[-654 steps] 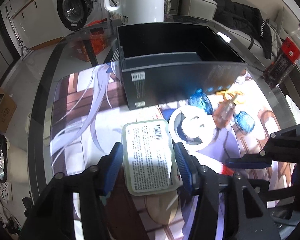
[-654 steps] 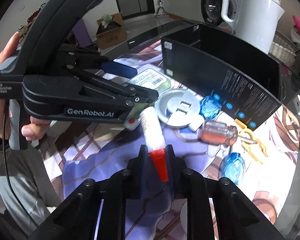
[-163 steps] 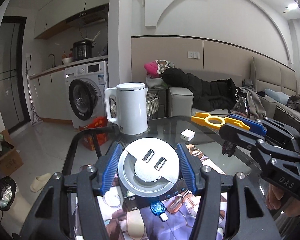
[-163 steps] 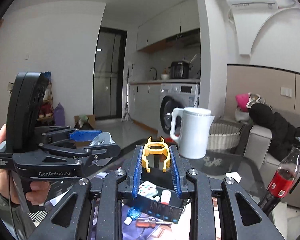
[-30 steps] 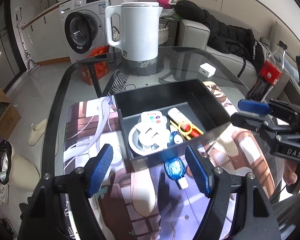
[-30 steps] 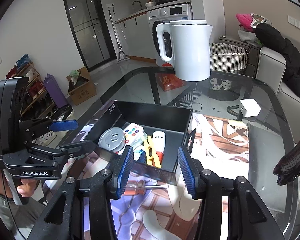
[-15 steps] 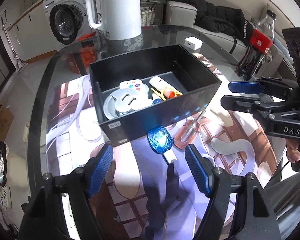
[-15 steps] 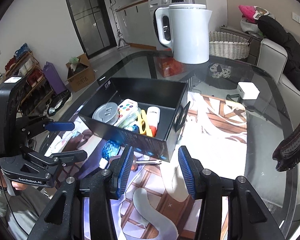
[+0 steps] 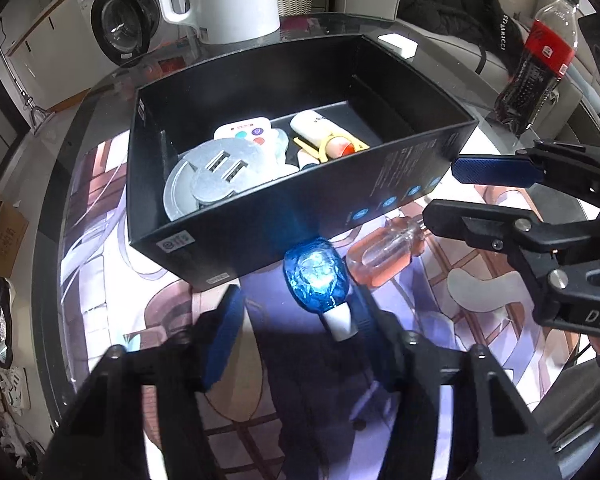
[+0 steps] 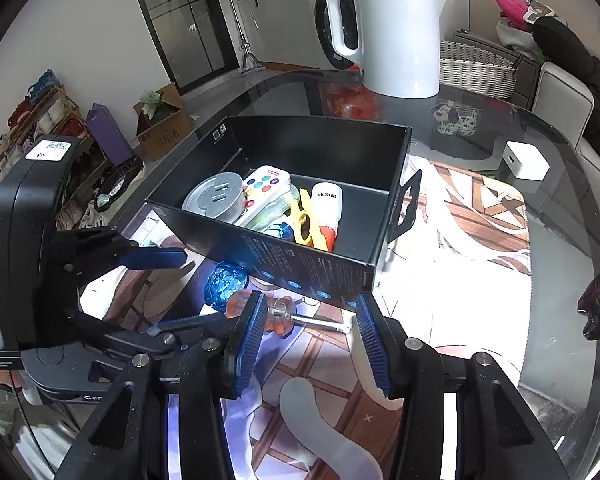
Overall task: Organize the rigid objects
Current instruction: 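Grasp the blue crystal bottle with the left tool while the right tool grasps the orange-handled screwdriver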
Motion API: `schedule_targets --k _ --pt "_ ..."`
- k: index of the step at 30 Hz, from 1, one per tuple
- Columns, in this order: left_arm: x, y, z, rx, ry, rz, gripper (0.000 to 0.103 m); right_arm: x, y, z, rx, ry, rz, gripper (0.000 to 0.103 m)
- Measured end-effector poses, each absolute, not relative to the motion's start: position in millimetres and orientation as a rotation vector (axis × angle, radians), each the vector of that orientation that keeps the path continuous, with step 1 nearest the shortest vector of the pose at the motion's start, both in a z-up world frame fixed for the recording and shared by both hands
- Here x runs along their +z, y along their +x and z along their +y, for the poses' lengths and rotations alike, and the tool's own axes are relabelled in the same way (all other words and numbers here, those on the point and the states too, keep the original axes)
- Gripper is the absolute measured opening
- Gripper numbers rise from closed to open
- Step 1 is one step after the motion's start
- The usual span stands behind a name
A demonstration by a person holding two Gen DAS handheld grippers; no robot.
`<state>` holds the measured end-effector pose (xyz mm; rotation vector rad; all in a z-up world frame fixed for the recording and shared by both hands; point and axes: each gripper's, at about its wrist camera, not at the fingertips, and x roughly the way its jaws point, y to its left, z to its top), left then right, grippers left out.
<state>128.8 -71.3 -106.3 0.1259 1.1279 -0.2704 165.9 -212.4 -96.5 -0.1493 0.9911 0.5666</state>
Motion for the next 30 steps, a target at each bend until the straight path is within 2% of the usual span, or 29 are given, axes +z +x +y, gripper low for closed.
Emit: schedule_targets --k 1,3,7,12,18,24,27,30 --pt "-108 129 -71 -0.28 0.119 1.137 0.04 -99 167 -211 0.557 -0.154 0.994 0.047" --pt "-109 128 -71 -0.281 0.125 1.14 0.029 -105 170 -207 0.548 -0.167 1.006 0.047" --pt "-108 123 -71 -0.287 0.146 1.148 0.025 -110 171 -208 0.566 -0.164 1.032 0.047" --pt "-107 116 -64 -0.282 0.141 1.157 0.024 -118 161 -203 0.684 -0.167 1.136 0.047" --pt "-104 112 -53 -0.285 0.11 1.153 0.023 -97 152 -189 0.677 -0.231 1.028 0.047" --pt "-107 114 -52 -0.287 0.111 1.16 0.023 -115 165 -170 0.685 -0.275 1.055 0.048" --pt "-106 115 -51 -0.282 0.119 1.156 0.026 -123 169 -170 0.697 -0.247 1.116 0.048" --pt "-105 117 -51 -0.268 0.137 1.145 0.032 -121 169 -176 0.728 -0.177 1.149 0.048"
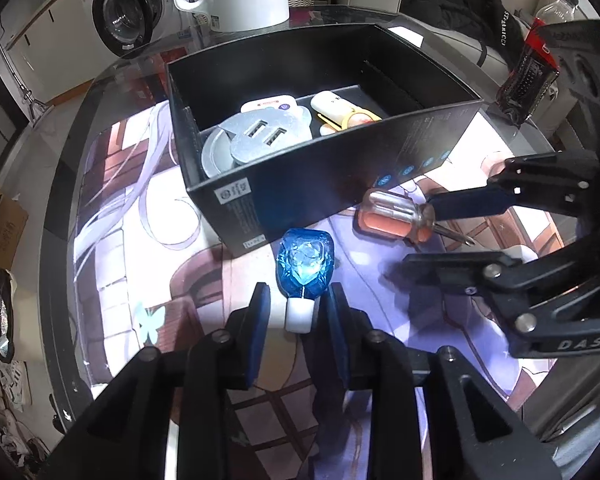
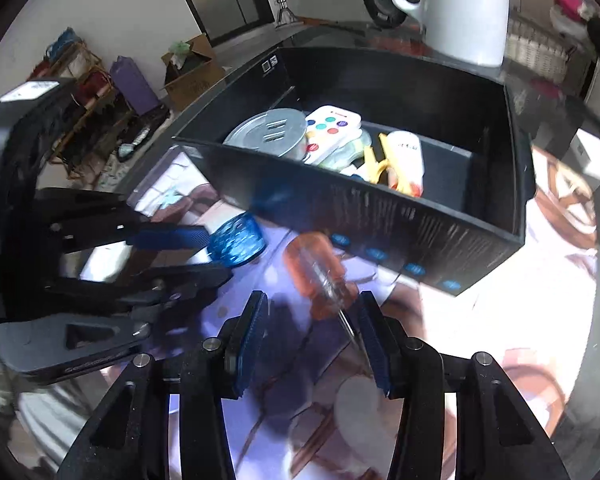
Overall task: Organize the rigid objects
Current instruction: 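Grasp the blue crystal bottle with the left tool while the right tool grasps the orange-handled screwdriver, then lift the blue bottle and screwdriver and lower both into the black box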
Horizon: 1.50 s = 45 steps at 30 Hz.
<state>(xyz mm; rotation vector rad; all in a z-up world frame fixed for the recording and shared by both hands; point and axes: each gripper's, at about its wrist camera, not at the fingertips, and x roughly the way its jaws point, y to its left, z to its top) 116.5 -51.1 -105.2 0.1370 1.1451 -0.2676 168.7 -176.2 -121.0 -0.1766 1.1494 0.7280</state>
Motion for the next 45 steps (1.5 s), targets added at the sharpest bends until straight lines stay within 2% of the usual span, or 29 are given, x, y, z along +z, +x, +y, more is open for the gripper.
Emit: schedule_targets --k 7,8,10,23,24,26,27,37,45 --pt "-97 117 -40 -0.251 0.1 1.113 0.05 -121 174 -153 0.7 -0.247 1.088 0.047" --pt "-98 117 -40 -0.251 0.1 1.113 0.05 -123 176 -149 0.684 -0.271 1.085 0.047" --pt "-100 118 -41 -0.26 0.096 1.118 0.05 -125 177 -146 0.676 -0.297 1.09 0.028" --pt "-111 133 -63 -0.26 0.126 1.146 0.05 -124 163 -176 0.673 -0.276 1.12 0.027" --pt "-112 134 -64 -0.264 0.125 1.151 0.049 -125 163 -175 0.673 -0.282 1.121 0.027" --pt "-112 133 -65 -0.269 0.133 1.145 0.041 -127 164 -172 0.672 -0.293 1.125 0.027" --pt "-111 133 -65 -0.274 0.137 1.142 0.03 -127 164 -171 0.671 -0.296 1.122 0.027" --pt "-95 122 -62 -0.3 0.112 1.105 0.029 -115 154 -176 0.66 -0.297 1.075 0.027" --pt "-33 94 -54 -0.319 0.085 0.851 0.029 -62 143 -198 0.645 -0.17 0.872 0.027"
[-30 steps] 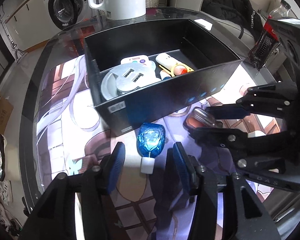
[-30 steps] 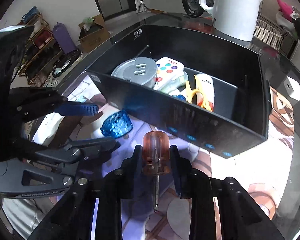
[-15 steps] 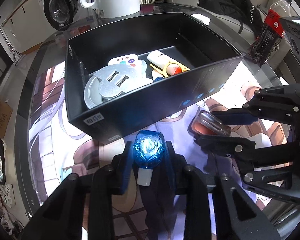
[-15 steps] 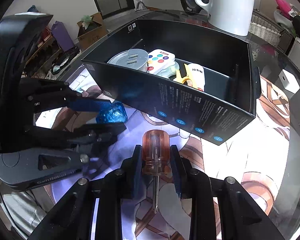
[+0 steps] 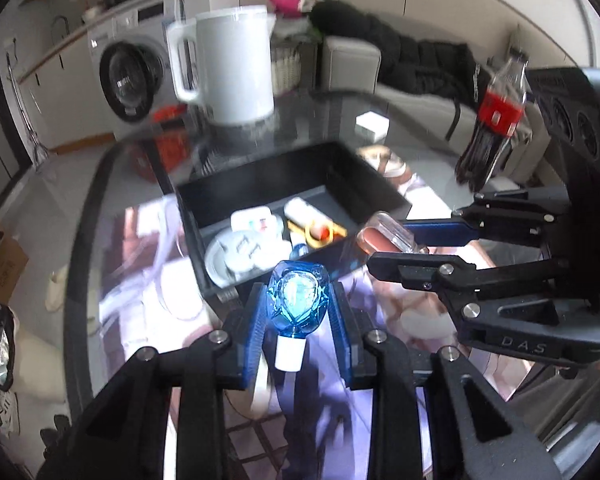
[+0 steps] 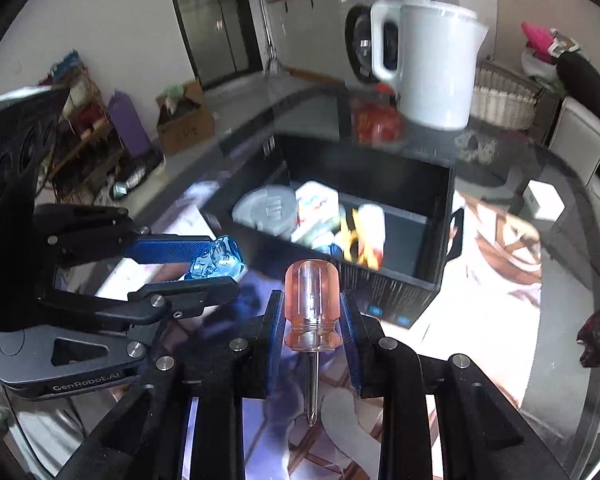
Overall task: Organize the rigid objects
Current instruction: 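Lift the blue bottle and screwdriver and lower both into the black box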
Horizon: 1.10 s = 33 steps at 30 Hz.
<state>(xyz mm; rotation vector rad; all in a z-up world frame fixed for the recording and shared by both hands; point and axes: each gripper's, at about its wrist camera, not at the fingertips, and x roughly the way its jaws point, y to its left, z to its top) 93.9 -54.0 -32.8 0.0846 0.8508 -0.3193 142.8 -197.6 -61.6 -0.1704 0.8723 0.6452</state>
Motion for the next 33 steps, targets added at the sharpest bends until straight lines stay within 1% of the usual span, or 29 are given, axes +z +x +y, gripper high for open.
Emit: schedule_targets --k 10,13,17,22,25,33 --pt "5 80 -39 -0.285 0.027 0.652 0.029 -14 125 -216 0.658 -0.086 0.666 0.027" --pt "19 69 -38 -0.25 0.04 0.552 0.029 0 108 -217 0.645 -0.077 0.559 0.027" --pt "35 52 -33 -0.2 0.029 0.41 0.029 17 84 -223 0.582 -0.063 0.361 0.027" --pt "44 38 -27 -0.177 0.025 0.303 0.029 29 54 -225 0.528 -0.082 0.182 0.027" --pt "46 35 -24 -0.176 0.024 0.278 0.029 35 41 -221 0.529 -0.107 0.145 0.027" --pt "45 32 -23 -0.18 0.027 0.27 0.029 42 23 -219 0.532 -0.114 0.122 0.027"
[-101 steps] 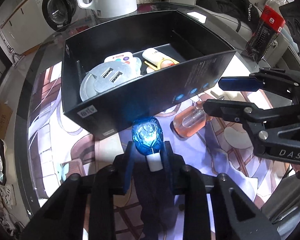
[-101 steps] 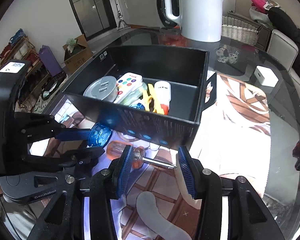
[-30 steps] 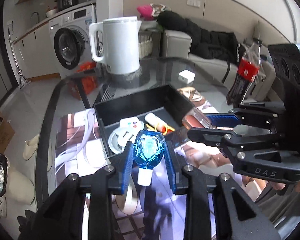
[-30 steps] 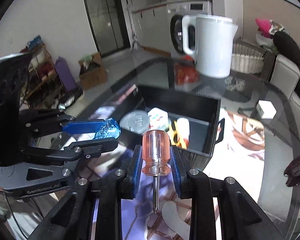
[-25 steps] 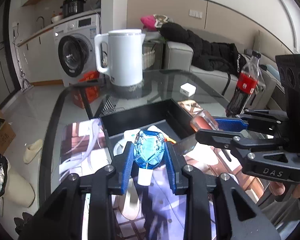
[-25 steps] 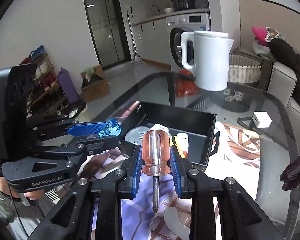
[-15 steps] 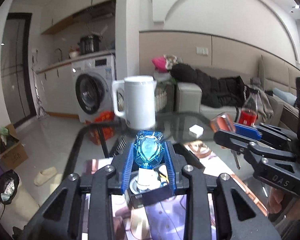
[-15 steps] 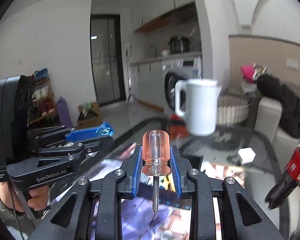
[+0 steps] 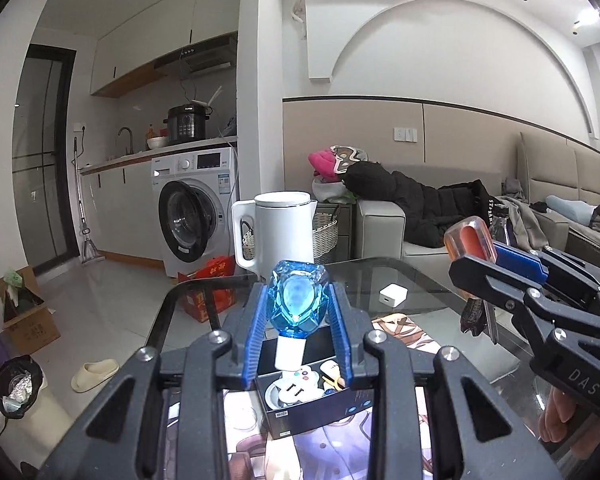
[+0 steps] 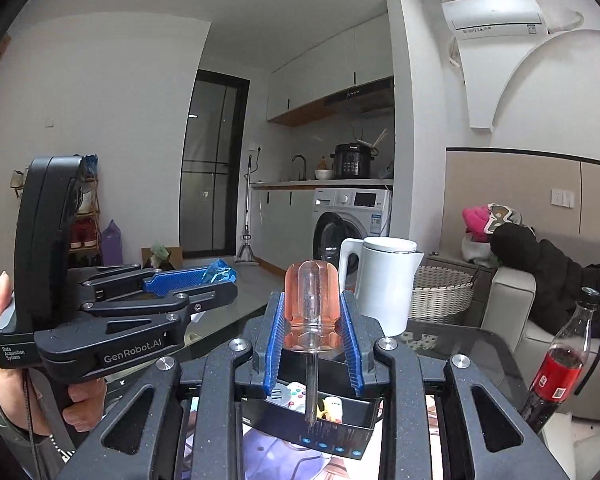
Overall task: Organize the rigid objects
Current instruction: 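Lift the blue bottle and screwdriver and lower both into the black box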
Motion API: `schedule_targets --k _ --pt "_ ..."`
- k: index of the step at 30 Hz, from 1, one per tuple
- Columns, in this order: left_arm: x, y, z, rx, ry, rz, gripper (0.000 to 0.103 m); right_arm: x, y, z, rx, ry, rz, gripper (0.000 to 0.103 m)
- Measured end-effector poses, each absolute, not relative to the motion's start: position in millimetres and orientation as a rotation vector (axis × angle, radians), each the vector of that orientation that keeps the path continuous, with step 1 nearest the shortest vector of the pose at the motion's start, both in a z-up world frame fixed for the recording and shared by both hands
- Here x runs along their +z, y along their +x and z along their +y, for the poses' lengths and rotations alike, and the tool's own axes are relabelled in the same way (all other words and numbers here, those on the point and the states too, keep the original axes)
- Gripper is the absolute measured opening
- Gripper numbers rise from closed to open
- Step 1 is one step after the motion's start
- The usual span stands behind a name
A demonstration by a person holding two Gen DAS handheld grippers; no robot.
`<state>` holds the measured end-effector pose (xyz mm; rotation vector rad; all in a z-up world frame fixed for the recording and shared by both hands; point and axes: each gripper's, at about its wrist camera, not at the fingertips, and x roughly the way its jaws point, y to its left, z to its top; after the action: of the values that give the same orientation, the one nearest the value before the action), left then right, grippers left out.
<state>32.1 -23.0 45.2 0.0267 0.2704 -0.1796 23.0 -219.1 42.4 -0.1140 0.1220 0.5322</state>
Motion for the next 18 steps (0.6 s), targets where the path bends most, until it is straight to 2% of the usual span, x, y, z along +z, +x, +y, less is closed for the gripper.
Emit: schedule_targets --k 18 --pt "44 52 -26 -0.14 0.009 0.268 0.029 44 53 -219 0.509 -0.08 0.157 0.027"
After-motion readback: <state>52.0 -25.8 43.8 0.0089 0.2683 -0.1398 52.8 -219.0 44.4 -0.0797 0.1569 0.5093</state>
